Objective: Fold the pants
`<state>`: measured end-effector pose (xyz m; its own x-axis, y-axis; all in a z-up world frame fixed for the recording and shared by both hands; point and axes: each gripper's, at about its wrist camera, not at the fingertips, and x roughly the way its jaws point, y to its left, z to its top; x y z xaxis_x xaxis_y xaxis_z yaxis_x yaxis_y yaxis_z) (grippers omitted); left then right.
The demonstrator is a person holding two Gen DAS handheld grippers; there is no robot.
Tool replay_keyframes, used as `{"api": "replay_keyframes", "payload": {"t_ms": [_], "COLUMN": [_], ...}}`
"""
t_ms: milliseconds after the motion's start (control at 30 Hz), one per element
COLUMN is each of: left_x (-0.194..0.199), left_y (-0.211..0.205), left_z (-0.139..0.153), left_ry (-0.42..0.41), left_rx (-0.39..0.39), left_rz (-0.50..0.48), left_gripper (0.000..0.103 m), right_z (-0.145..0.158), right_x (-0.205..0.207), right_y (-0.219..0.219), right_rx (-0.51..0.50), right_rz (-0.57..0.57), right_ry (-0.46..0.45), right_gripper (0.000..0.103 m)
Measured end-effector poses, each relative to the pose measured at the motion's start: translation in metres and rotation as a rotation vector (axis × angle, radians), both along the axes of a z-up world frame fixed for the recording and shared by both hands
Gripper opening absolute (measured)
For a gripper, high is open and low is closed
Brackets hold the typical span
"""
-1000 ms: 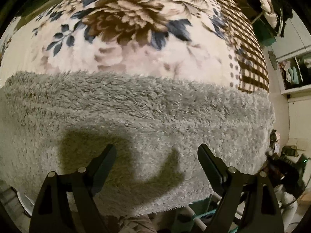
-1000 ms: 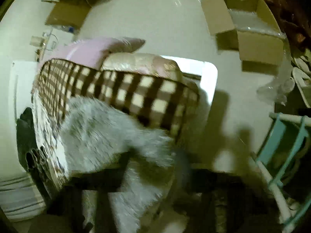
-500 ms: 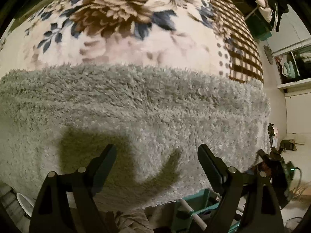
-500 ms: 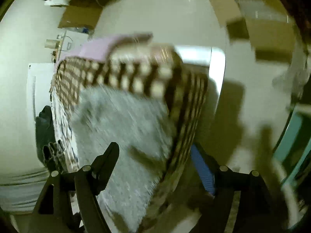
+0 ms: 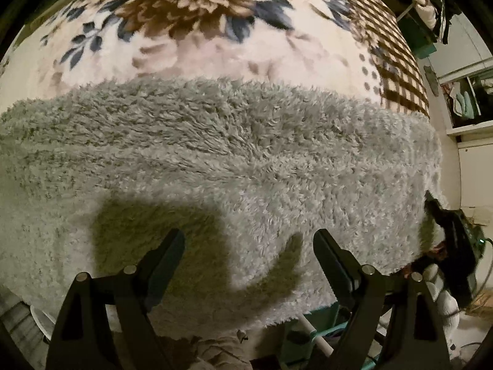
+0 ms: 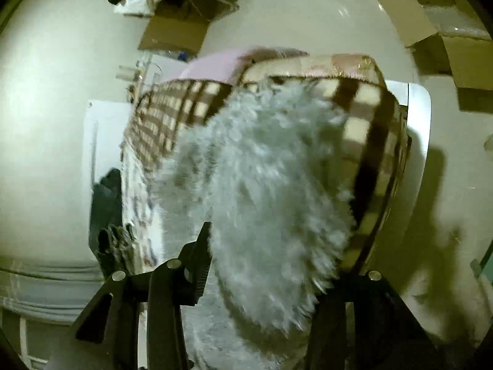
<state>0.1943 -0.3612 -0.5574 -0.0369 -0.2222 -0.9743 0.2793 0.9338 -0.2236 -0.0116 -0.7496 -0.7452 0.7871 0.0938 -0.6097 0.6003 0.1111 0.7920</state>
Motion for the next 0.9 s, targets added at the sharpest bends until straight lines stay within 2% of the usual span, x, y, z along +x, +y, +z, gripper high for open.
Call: {"api": "replay_keyframes", "payload": {"t_ms": [100,233,267,367,400,467,500,533,567,700,900], "left_x": [0.004,0.013,0.015,0.020,0.020,0.025,0.025,0.025,0.025,0.031,0.050], "left_y": [0.001,0.006,0.007,0.004,0.002,-0.005,-0.007,-0.009,-0.010,-0.018,0.045], "left_z": [-0.016,-0.035,-0.037,-0.041,-0.044,-0.050,-0.052,-0.052,-0.052,-0.048,0.001], "left_ry": [-0.008,-0.021,-0.027,-0.025,-0.023,-0.027,-0.036,-0.049,-0.059,-0.014,-0.066], "left_rx": [0.011,0.009,-0.003,-0.034,-0.029,0.004,0.021,0.034,0.042,0.055,-0.029], "left_rz": [-0.007,0.003,0.004,0.002,-0.001,-0.008,-0.008,0.000,0.014,0.011,0.187], "left_gripper": [0.085,0.085,0.090,0.103,0.103,0.103,0.103,0.103,0.103,0.103,0.103], "right_z": [-0.019,-0.012,-0.010,-0.010,-0.016,-0.024,-0.022,-0.018,-0.013,0.026,0.108], "right_x": [0.005,0.016,0.019,0.038,0.046,0.055,0.057,0.059,0.056,0.063,0.090], "right_y": [-0.009,-0.012,-0.012,-0.009,-0.009,-0.007,-0.007,-0.006,-0.007,-0.001,0.027], "right_rx": [0.060,0.057,0.047,0.022,0.033,0.056,0.055,0.040,0.019,-0.100,-0.293], "right_rz": [-0.014,-0.040,-0.037,0.006,0.021,0.023,0.026,0.029,0.031,0.054,0.103], "right_ry": [-0.021,-0.125,-0.138,-0.097,-0.062,-0.058,-0.051,-0.035,-0.021,0.071,0.113], "right_gripper": [0.047,0.048,0.047,0.048,0.050,0.050,0.046,0.040,0.028,0.023,0.022]}}
